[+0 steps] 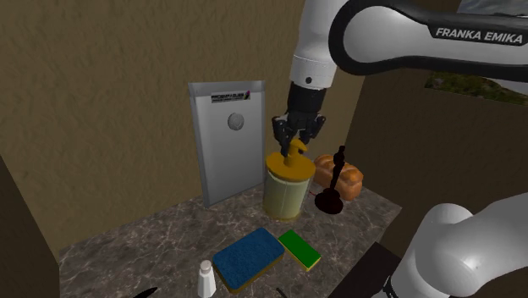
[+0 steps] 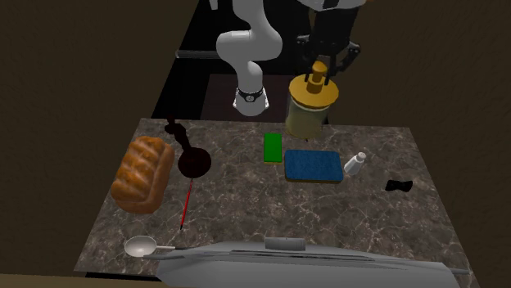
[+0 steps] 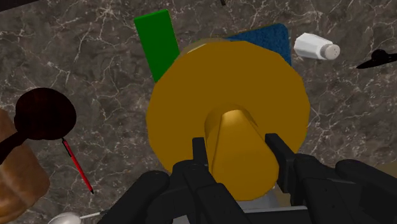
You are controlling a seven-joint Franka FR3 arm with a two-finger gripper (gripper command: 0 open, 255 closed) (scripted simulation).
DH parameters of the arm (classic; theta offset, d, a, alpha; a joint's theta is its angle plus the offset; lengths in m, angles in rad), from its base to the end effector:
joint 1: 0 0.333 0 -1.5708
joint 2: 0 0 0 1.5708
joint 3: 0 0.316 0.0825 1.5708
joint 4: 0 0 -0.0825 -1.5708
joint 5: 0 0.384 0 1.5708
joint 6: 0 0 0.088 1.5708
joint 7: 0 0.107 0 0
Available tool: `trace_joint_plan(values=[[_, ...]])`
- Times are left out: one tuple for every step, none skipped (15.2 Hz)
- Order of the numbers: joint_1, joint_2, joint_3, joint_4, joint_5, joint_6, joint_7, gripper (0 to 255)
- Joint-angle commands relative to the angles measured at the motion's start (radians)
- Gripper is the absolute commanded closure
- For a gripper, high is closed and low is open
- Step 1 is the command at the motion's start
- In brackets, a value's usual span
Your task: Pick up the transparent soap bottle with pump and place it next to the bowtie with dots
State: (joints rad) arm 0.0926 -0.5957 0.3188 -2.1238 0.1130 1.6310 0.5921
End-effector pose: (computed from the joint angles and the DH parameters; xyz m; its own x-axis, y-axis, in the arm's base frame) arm 0.3302 0.1926 0.6273 0.9692 -0.2246 0.1008 -0.2266 -0.9739 0.0090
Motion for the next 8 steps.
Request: trace_joint_plan(values=[[0.012, 0.017, 0.049, 0.003, 0.017, 0.018, 0.056, 255], [0.016, 0.029, 0.071, 0.008, 0.023, 0.026, 0.081, 255], [0.02, 0.042, 0.094, 0.014, 0.029, 0.035, 0.105, 255], [0.023, 0.056, 0.117, 0.021, 0.033, 0.044, 0.13, 255], [0.026, 0.071, 0.141, 0.03, 0.036, 0.052, 0.156, 255], [0.028, 0.087, 0.164, 0.039, 0.039, 0.061, 0.181, 255], [0.03, 0.105, 0.188, 0.049, 0.04, 0.07, 0.207, 255], [0.031, 0.124, 0.212, 0.061, 0.04, 0.079, 0.234, 255]])
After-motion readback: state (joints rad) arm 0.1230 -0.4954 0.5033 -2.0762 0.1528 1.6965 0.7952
